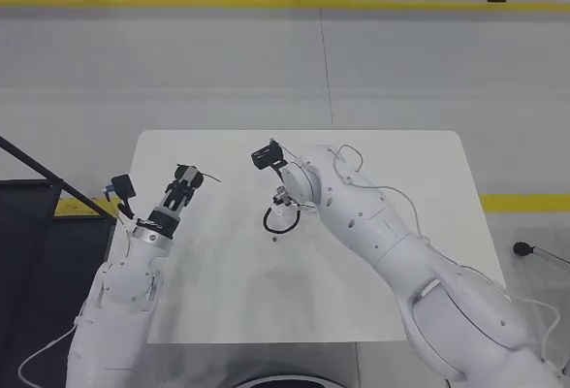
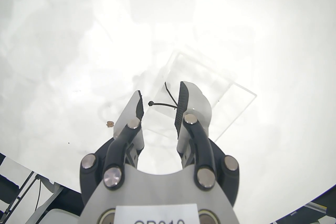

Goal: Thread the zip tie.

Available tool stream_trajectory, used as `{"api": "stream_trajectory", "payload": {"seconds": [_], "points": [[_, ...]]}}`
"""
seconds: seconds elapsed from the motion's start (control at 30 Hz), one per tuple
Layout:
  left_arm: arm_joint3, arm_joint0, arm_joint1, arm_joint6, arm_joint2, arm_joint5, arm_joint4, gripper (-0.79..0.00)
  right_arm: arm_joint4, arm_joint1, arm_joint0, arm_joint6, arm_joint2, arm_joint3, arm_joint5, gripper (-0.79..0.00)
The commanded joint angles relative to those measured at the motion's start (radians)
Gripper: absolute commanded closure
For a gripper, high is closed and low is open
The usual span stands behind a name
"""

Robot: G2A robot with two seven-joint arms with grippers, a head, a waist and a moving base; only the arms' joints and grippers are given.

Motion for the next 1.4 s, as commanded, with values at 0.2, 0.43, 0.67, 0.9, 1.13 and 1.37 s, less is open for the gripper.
{"api": "stream_trajectory", "payload": {"seconds": [0.2, 0.43, 0.67, 0.9, 1.13, 1.37], "points": [[0.010, -0.005, 0.001, 0.004, 0.003, 0.004, -0.005, 0.000, -0.010, -0.024, 0.007, -0.007, 0.000, 0.036, -0.006, -0.129], [0.020, -0.012, 0.002, 0.001, 0.009, 0.008, -0.009, 0.000, -0.026, -0.037, 0.014, -0.011, 0.006, 0.053, -0.003, -0.031], [0.020, -0.019, 0.003, 0.000, 0.019, 0.015, -0.002, 0.000, -0.054, -0.041, 0.017, -0.013, 0.017, 0.043, 0.009, -0.006], [0.020, -0.021, 0.004, -0.002, 0.024, 0.019, 0.000, 0.000, -0.087, -0.039, 0.012, -0.016, 0.032, 0.014, 0.025, -0.009], [0.028, -0.038, 0.006, -0.045, 0.044, 0.023, 0.009, 0.000, -0.145, -0.015, 0.011, -0.058, 0.076, -0.052, 0.066, 0.000], [0.072, -0.115, 0.011, -0.154, 0.080, -0.002, 0.029, 0.000, -0.227, 0.063, -0.032, -0.101, 0.204, -0.242, 0.041, 0.000]]}}
